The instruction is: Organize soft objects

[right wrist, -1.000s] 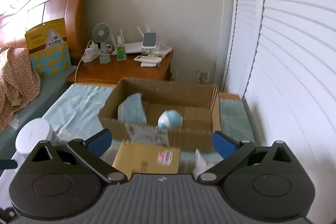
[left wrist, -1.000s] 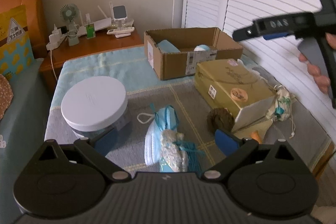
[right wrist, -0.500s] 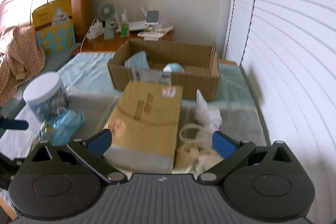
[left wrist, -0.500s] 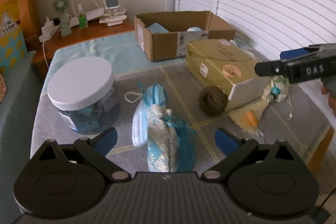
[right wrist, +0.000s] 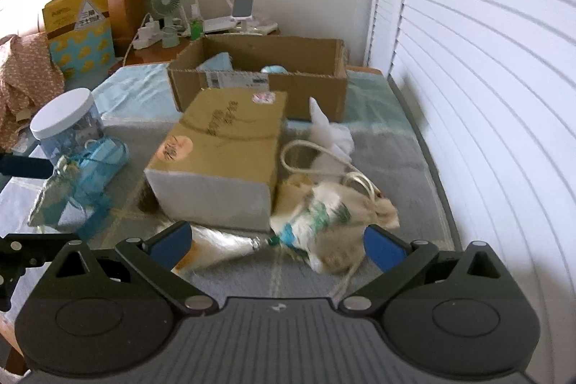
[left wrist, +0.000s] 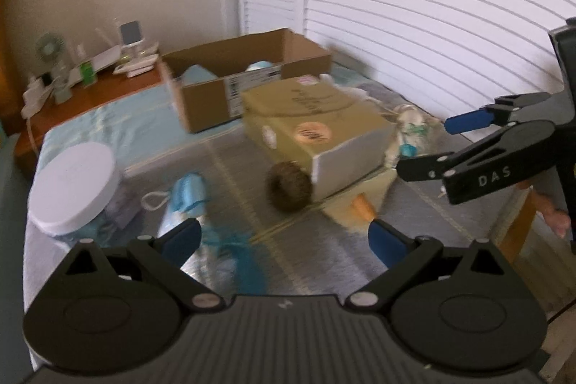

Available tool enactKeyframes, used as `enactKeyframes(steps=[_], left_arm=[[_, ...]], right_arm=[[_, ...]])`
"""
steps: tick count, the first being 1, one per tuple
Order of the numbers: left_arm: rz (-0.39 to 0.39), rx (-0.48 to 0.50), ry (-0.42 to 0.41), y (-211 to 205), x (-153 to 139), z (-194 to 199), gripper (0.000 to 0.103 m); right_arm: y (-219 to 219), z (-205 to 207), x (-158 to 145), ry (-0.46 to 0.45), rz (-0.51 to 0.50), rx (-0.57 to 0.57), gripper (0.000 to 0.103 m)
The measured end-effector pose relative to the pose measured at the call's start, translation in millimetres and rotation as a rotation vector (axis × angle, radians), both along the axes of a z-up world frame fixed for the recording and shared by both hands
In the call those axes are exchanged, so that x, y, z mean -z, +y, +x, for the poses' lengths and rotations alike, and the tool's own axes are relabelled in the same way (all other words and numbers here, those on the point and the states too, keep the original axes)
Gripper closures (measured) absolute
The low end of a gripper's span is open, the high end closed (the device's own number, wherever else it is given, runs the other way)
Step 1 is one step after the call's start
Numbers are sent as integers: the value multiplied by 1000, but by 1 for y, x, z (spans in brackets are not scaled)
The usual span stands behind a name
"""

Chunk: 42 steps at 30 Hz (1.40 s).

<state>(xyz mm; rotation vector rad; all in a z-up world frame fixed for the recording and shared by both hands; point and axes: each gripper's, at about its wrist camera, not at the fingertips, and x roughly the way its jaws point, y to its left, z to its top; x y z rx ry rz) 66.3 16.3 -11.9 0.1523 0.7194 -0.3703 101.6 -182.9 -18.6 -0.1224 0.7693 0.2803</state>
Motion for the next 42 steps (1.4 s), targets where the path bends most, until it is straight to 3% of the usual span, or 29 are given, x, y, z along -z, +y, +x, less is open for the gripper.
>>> enactKeyframes(steps=[6, 9, 12, 19, 23, 34, 38, 42], left_arm=[[-2, 77, -6, -23, 5, 4, 10], [-4, 122, -4, -36, 6, 5, 11], [6, 168, -3, -50, 10, 8, 19], [38, 251, 16, -76, 22, 22, 22], [60, 290, 37, -86, 31, 31, 24], [83, 355, 107, -86, 38, 32, 27], [92, 376, 121, -80, 36, 25, 37], [118, 326, 77, -75, 34, 27, 47]], right_arm=[[-13, -14, 6, 8, -20, 4, 3], [-19, -20, 8, 17, -26, 1, 9], [-25, -23, 10, 28, -18, 2, 17], [-38, -26, 12, 29, -1, 20, 18], [-43, -26, 14, 48, 1, 22, 28], [-51, -26, 15, 51, 26, 37, 29], [-51, -25, 16, 56, 29, 40, 29], [-50, -25, 17, 59, 33, 37, 29]])
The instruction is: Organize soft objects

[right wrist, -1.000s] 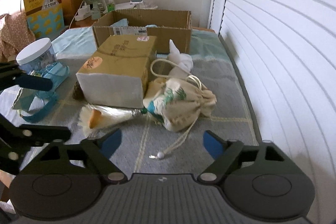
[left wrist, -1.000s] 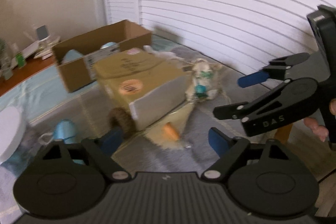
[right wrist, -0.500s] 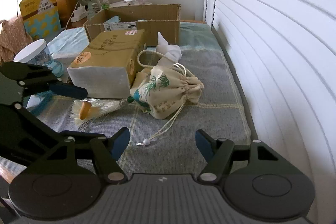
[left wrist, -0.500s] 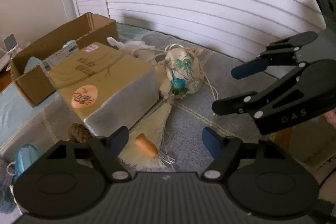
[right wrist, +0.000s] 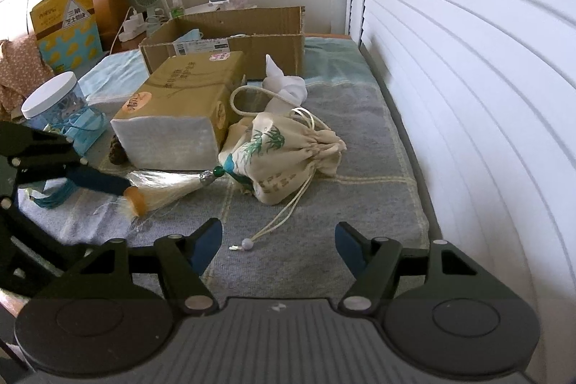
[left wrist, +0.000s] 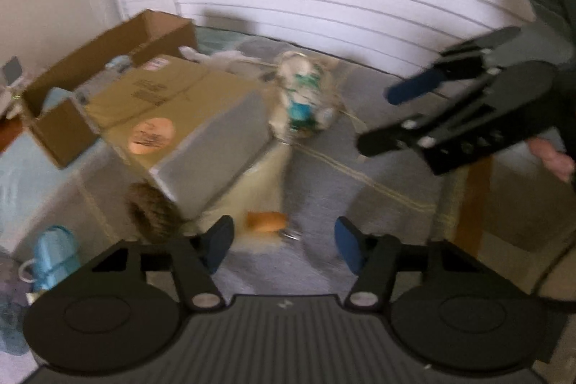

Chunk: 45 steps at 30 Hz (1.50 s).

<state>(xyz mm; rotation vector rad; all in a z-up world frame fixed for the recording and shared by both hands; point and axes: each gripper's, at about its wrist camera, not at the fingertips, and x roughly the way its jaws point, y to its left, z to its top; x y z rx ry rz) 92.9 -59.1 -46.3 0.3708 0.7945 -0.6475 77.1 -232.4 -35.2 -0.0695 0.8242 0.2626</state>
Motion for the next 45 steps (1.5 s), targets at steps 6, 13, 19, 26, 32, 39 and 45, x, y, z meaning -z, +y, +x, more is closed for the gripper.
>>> enactKeyframes(steps=[6, 13, 19, 26, 32, 39, 45], left_arm=[[-32, -61, -15, 2, -1, 1, 63], [-43, -102, -23, 1, 1, -3, 78], [-62, -136, -28, 6, -3, -5, 79], [-85, -176, -24, 17, -11, -9, 79], [-86, -198, -20, 27, -13, -11, 79], [-102, -193, -22, 30, -15, -10, 79], [-102, -196, -19, 32, -15, -8, 79]], right_arm=[[3, 0, -2, -7, -8, -6, 29], [3, 0, -2, -5, -8, -8, 29], [4, 1, -4, -17, -8, -1, 29], [6, 6, -8, -49, -6, 10, 28], [12, 24, -10, -77, -4, 15, 21], [13, 50, 0, -44, 41, 28, 14], [13, 58, 9, 0, 66, 29, 17]])
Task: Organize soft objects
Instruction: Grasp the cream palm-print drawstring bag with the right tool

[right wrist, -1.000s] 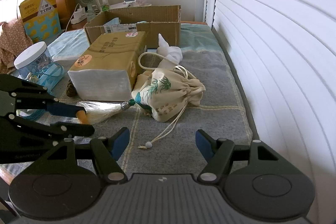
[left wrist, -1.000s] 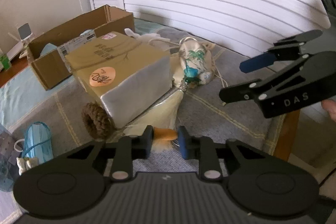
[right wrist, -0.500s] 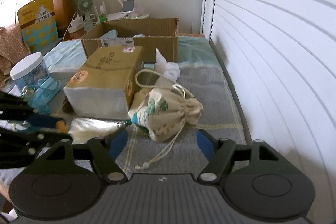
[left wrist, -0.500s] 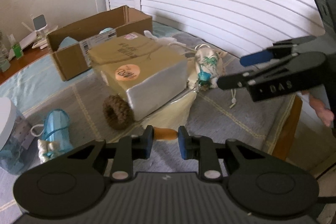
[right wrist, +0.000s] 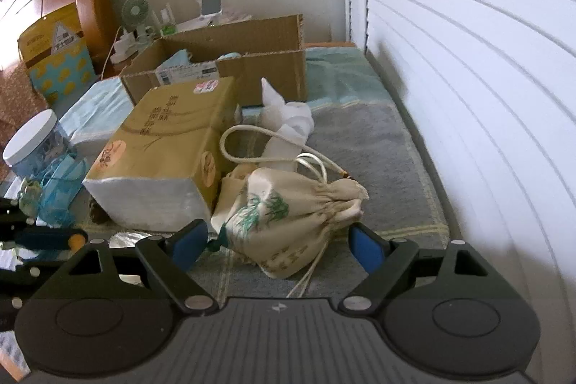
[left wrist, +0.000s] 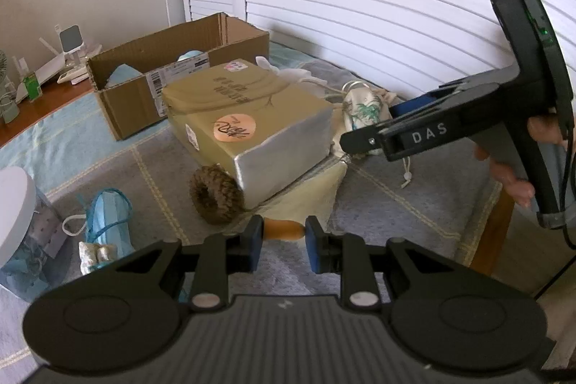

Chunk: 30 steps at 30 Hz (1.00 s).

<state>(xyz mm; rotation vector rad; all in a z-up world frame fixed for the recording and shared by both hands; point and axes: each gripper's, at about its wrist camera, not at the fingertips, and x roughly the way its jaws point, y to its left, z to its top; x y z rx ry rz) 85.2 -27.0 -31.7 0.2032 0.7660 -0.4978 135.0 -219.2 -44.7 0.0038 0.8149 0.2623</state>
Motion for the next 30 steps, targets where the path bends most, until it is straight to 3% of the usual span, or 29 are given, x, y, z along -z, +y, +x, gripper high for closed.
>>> enactKeyframes(steps=[3, 6, 7, 18, 21, 25, 30], left_arm=[[-4, -1, 7, 2, -1, 1, 79], [7, 3, 2, 2, -2, 1, 79], [11, 3, 2, 3, -3, 1, 79], [27, 18, -3, 6, -10, -5, 79], [30, 23, -10, 7, -11, -8, 79], [32, 29, -19, 7, -12, -12, 79], [25, 27, -18, 7, -12, -12, 79]], right_arm=[[2, 0, -1, 17, 1, -12, 32], [4, -4, -4, 14, -23, -7, 36], [5, -6, -6, 14, -32, -6, 41], [3, -24, -29, 3, -71, 12, 52], [5, -28, -31, 9, -91, -9, 51], [9, -32, -27, 30, -119, -31, 37], [10, -25, -18, 54, -123, 25, 34]])
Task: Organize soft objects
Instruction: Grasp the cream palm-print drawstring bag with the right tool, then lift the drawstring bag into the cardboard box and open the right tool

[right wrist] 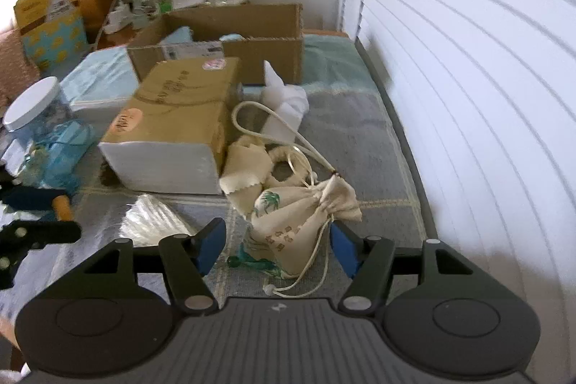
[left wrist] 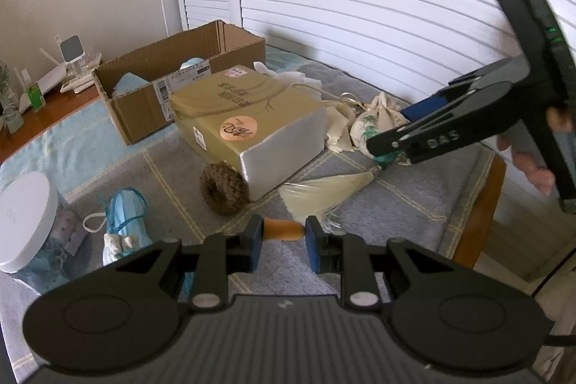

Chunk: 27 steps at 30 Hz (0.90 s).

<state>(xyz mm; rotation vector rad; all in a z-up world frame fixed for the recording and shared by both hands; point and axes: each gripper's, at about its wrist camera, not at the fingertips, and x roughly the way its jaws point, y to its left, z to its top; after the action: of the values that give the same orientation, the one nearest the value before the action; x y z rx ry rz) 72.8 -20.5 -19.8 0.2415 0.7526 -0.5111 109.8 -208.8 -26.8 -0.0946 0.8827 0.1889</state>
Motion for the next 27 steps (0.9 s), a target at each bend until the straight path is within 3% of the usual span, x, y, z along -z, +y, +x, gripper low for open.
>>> enactKeyframes(steps=[4, 5, 6, 11, 20, 27], left_arm=[[0, -1, -1, 1, 0, 0, 79], [2, -1, -1, 1, 0, 0, 79], [3, 0, 1, 1, 0, 0, 79], [13, 8, 18, 3, -2, 3, 79], [31, 24, 4, 12, -12, 3, 79], [10, 23, -11, 20, -14, 0, 79]], right_arm=[[3, 7, 8, 6, -16, 21, 35], [5, 9, 9, 9, -26, 22, 38], [6, 10, 10, 11, -34, 26, 49], [4, 6, 2, 5, -41, 26, 57], [-2, -6, -53, -79, 5, 8, 59], [6, 13, -96, -172, 16, 11, 60]])
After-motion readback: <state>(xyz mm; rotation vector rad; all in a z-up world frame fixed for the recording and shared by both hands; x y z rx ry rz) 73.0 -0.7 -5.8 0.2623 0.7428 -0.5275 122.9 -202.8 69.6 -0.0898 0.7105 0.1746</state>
